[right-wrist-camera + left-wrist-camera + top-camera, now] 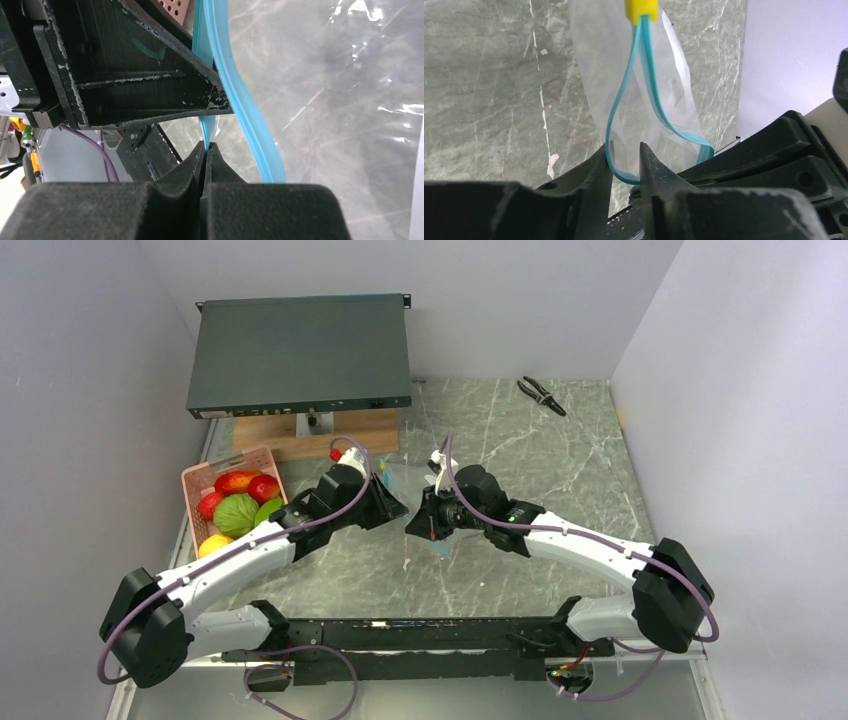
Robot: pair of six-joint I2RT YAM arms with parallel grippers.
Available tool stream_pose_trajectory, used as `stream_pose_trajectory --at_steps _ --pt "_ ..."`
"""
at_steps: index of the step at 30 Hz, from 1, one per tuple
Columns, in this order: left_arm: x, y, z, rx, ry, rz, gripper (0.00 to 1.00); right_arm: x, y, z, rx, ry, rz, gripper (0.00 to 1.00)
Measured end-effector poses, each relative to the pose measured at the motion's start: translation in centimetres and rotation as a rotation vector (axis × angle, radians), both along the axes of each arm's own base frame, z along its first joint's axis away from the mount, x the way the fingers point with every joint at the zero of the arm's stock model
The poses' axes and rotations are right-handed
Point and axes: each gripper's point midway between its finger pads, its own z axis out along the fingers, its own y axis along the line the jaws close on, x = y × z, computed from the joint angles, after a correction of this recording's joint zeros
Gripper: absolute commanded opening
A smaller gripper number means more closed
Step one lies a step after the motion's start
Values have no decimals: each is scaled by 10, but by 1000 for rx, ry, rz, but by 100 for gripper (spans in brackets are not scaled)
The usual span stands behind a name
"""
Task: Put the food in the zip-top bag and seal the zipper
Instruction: Open the zipper of the food storage bag.
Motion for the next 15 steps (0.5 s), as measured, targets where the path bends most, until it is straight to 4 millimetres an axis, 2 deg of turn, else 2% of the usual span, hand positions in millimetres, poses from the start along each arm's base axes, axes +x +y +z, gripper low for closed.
stream_pose_trajectory --at_steps 2,6,8,12,15 --pt "1 -1 3 -6 -14 -7 19 -1 1 -1 -5 -2 2 0" --pt "-3 1 2 -7 -30 -23 4 -7 2 -4 -40 -10 6 21" --pt "-6 4 0 -5 -34 -28 1 -12 3 -4 -64 -11 17 36" --pt "-11 7 3 -10 -52 -37 0 -18 5 8 -100 -40 20 55" --pt "-13 9 7 -18 -63 -39 0 -17 4 30 -114 -70 2 61"
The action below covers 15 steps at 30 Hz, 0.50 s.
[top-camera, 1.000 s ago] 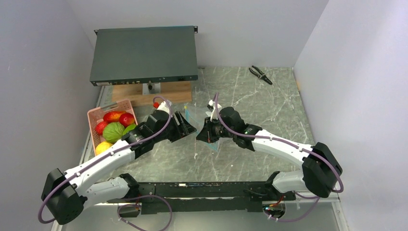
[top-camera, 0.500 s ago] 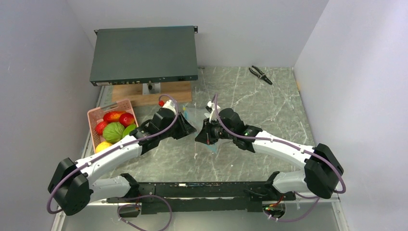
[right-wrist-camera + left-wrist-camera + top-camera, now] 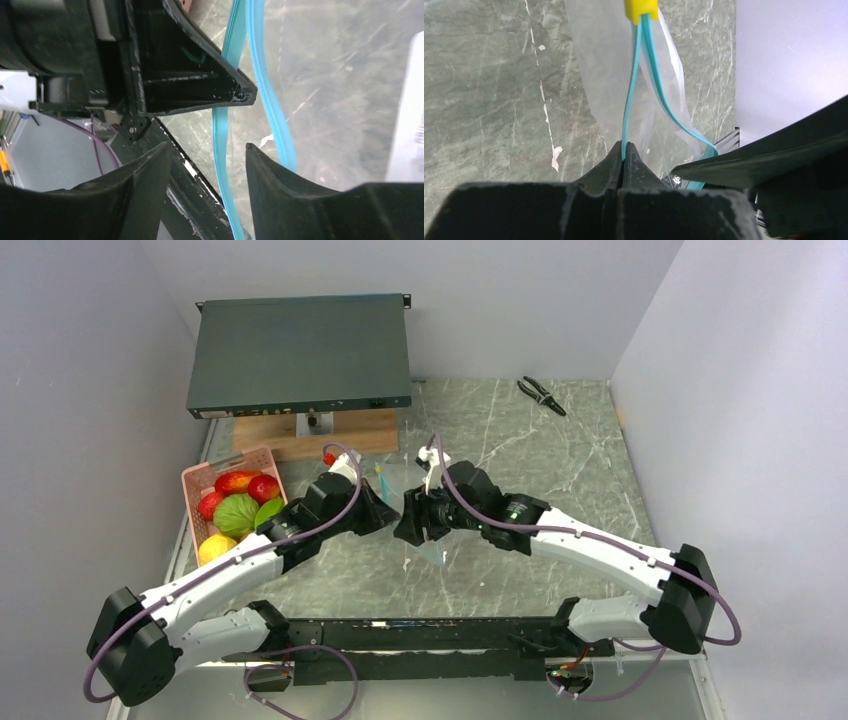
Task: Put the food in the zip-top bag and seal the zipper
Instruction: Open the zipper of the food storage bag.
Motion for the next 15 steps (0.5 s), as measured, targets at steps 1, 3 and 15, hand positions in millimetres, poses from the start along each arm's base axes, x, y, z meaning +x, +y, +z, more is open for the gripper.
stream_pose_trajectory --at_steps 1,3,15 --pt "0 0 2 -3 -4 -2 0 2 -1 9 -3 -15 -11 64" --pt "-2 1 4 -10 -13 -4 0 7 -2 25 -4 -35 -36 71" --pt "-8 3 6 -8 -14 -23 0 26 -18 55 -108 -113 -133 92"
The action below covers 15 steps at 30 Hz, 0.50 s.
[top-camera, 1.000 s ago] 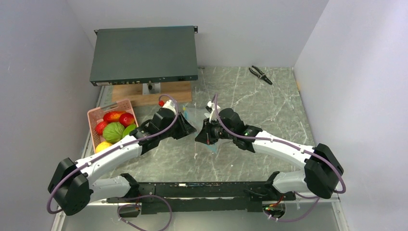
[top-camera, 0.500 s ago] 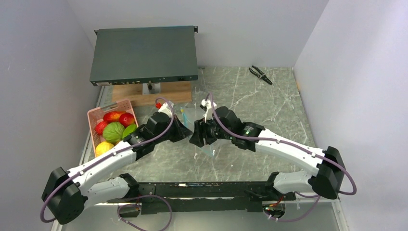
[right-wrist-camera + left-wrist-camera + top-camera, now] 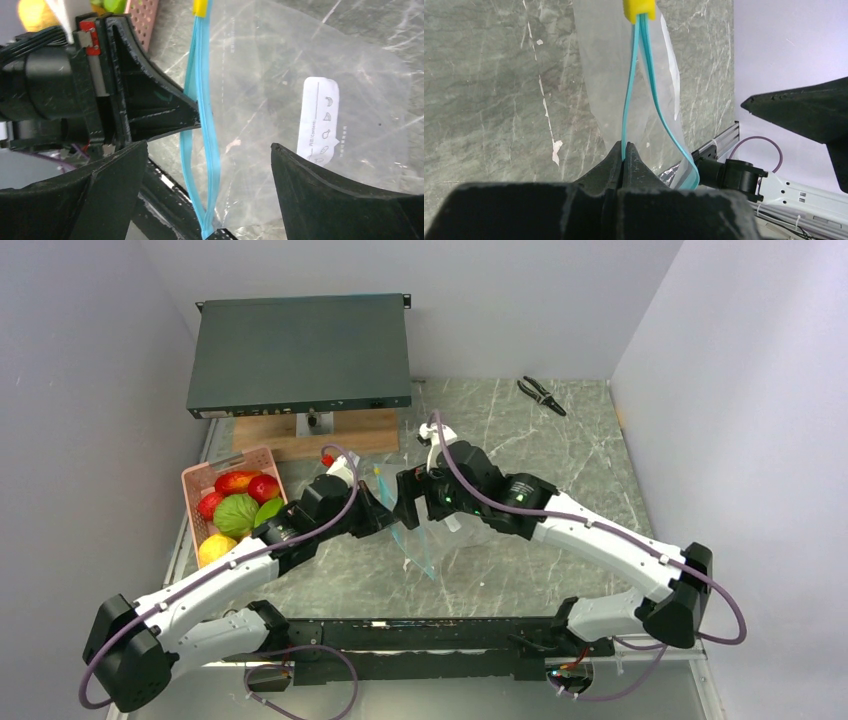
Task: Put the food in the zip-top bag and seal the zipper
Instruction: Open the zipper of the food storage bag.
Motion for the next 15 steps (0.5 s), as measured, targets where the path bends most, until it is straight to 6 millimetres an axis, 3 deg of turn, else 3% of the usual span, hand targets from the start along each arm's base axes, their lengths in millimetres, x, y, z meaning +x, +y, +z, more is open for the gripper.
stream_pose_trajectory --at_steps 4,7,15 --pt "-1 1 1 3 -4 -3 0 7 2 -6 -102 -40 -41 86" --pt "-2 2 1 4 -5 -3 0 2 2 -16 -183 -80 -62 76" --pt "-4 4 -2 19 2 -5 0 2 -10 -31 -346 -203 -149 61"
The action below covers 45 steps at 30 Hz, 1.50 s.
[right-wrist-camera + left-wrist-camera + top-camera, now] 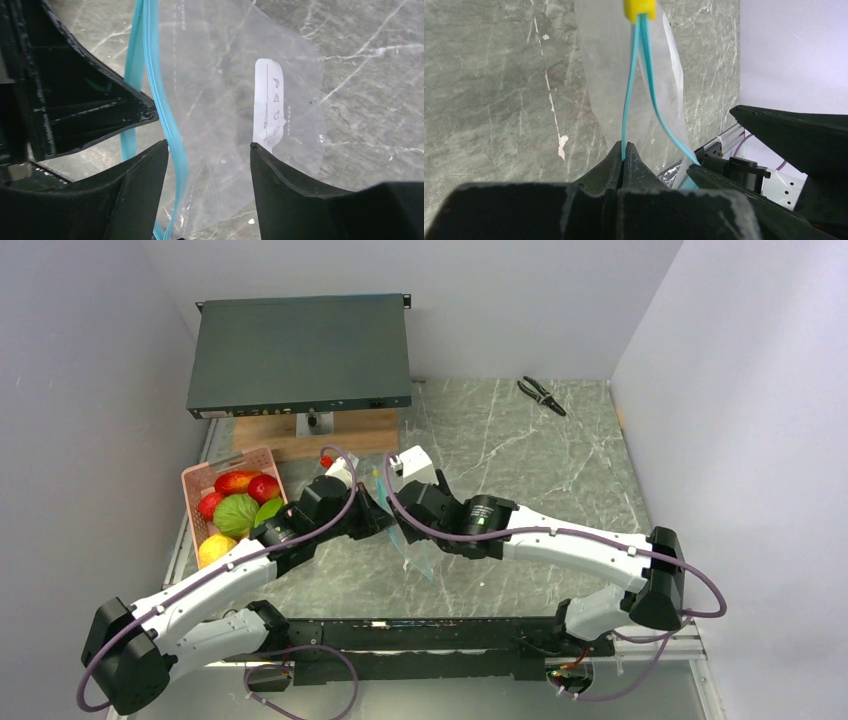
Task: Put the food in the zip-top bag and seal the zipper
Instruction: Open the zipper of the food storage bag.
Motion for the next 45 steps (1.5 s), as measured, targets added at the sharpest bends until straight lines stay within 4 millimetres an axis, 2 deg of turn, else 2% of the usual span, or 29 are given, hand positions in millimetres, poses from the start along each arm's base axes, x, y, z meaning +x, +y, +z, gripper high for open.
stream_pose_trajectory --at_steps 7,14,17,21,27,30,32,33,34,36,37,40,45 --pt "-1 1 -1 5 4 0 0 6 -2 -16 -91 -57 -20 50" --pt "-1 1 -2 6 5 0 0 10 3 -31 -162 -97 -42 20" --pt "-1 1 -3 10 6 -1 0 13 2 -32 -169 -115 -62 0" --pt "-3 5 -7 40 4 -11 0 18 -4 -28 -159 -153 -107 0" --pt "-10 20 -22 137 13 -36 0 22 -26 -19 -119 -185 -144 0" --pt "-15 25 -28 184 21 -64 0 22 -26 -14 -68 -178 -125 0" --pt "-15 25 -28 205 21 -83 6 21 -20 -14 -43 -168 -106 0" --pt "-15 25 -27 212 18 -90 13 21 -18 -15 -39 -163 -98 0" --pt "-15 24 -25 216 13 -94 24 21 -17 -16 -41 -161 -96 0" --pt "-14 25 -23 222 1 -105 52 21 -14 -21 -52 -156 -92 0" --pt "-15 25 -22 223 -5 -108 60 21 -13 -25 -62 -152 -89 0" --pt "-18 27 -20 230 -14 -120 71 20 -10 -31 -73 -139 -75 0" --pt "-21 33 -1 203 -84 -119 78 20 -3 -29 -51 -137 -54 0"
